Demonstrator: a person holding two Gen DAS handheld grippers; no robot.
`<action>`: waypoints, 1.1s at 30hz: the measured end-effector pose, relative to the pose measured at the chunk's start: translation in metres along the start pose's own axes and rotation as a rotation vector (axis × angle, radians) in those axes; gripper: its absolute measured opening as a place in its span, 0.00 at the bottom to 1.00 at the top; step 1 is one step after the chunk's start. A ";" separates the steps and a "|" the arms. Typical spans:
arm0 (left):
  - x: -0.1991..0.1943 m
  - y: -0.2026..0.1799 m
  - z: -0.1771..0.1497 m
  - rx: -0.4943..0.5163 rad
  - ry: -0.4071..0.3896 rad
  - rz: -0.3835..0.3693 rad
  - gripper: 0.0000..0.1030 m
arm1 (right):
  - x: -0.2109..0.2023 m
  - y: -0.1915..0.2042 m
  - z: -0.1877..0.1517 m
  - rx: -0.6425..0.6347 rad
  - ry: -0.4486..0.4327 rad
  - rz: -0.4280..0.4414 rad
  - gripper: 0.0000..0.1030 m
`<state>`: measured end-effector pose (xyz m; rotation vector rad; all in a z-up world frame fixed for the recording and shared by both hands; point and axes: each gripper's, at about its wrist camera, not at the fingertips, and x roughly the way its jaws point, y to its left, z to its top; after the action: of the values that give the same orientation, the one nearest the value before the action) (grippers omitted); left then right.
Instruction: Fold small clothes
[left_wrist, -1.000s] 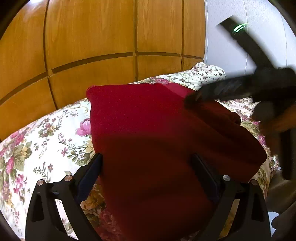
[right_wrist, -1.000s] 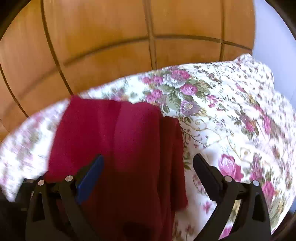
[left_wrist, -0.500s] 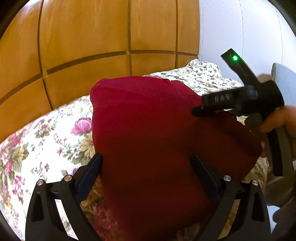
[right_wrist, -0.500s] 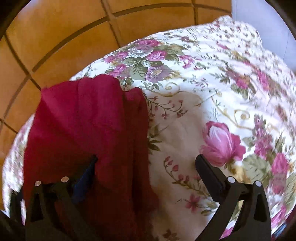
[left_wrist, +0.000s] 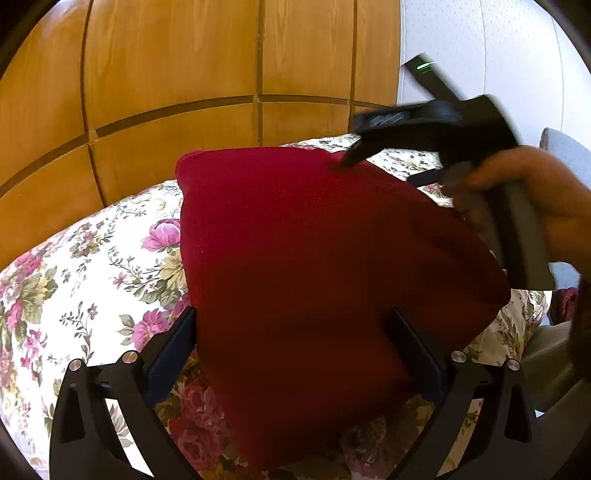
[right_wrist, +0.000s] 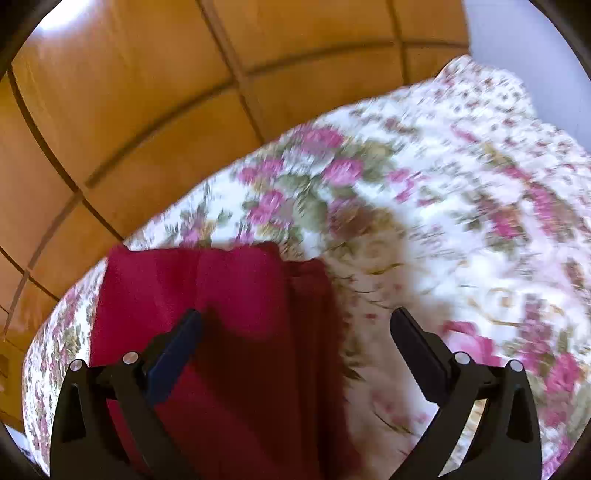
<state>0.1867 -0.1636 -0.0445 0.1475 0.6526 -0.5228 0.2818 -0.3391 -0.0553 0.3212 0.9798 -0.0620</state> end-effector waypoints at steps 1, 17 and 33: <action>0.000 0.000 0.000 0.000 0.001 0.001 0.96 | 0.007 -0.002 0.000 -0.020 0.012 -0.069 0.98; -0.003 0.028 -0.010 -0.175 0.010 -0.165 0.97 | -0.051 -0.045 -0.032 0.132 0.024 0.061 0.98; -0.020 0.026 -0.022 -0.159 0.035 -0.117 0.97 | -0.049 -0.053 -0.096 0.044 0.241 0.021 0.98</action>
<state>0.1742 -0.1266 -0.0507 -0.0317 0.7375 -0.5790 0.1667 -0.3657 -0.0769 0.3855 1.2152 -0.0263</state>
